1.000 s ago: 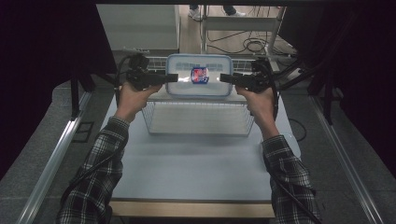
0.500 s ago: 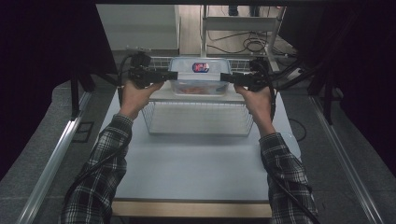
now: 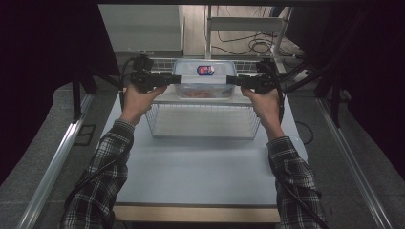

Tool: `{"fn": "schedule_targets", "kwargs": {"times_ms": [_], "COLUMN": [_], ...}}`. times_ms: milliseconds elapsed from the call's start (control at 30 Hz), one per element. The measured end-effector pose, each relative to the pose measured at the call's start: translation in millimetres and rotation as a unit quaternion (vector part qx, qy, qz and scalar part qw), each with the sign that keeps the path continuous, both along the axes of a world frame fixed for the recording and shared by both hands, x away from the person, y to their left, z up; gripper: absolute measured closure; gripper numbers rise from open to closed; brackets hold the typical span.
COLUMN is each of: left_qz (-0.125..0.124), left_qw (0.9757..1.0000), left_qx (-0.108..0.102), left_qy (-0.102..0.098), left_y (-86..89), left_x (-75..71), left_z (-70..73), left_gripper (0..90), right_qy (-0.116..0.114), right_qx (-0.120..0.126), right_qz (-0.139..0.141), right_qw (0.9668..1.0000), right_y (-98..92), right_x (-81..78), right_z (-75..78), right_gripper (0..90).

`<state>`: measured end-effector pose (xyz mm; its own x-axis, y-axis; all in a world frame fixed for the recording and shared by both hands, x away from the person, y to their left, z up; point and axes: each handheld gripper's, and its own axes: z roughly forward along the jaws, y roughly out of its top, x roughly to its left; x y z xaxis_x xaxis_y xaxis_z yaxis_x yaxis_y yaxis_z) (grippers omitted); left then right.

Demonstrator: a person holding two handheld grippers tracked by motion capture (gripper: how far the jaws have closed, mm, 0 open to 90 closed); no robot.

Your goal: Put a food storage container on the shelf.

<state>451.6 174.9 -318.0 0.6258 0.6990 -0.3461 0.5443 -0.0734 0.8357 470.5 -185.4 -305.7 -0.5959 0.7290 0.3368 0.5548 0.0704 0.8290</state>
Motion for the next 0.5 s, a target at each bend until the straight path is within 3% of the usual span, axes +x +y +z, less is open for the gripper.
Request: {"fn": "schedule_targets", "kwargs": {"times_ms": [67,133,300,500], "left_qz": [0.005,0.011,0.01,0.002], "left_qw": [1.0,0.9995,0.9981,0.997], "left_qx": [0.007,0.018,0.035,0.04], "left_qy": [-0.005,-0.022,-0.049,-0.066], "left_y": [0.2,0.4,1.9,3.8], "left_x": [0.0,-2.5,-10.5,-26.8], "left_z": [0.5,2.5,6.5,0.1], "left_gripper": [41.2,40.9,31.7,21.3], "right_qy": [-0.002,-0.006,-0.02,-0.034], "right_qx": [-0.003,-0.006,0.0,0.003], "right_qz": [-0.004,-0.007,0.003,0.017], "right_qw": [1.0,0.9999,0.9998,0.9993], "right_y": [0.1,0.2,-3.8,-10.1], "right_x": [-0.8,-1.7,-8.5,-20.8], "right_z": [0.5,1.1,2.0,-3.2], "right_gripper": [38.8,38.8,35.1,29.5]}}
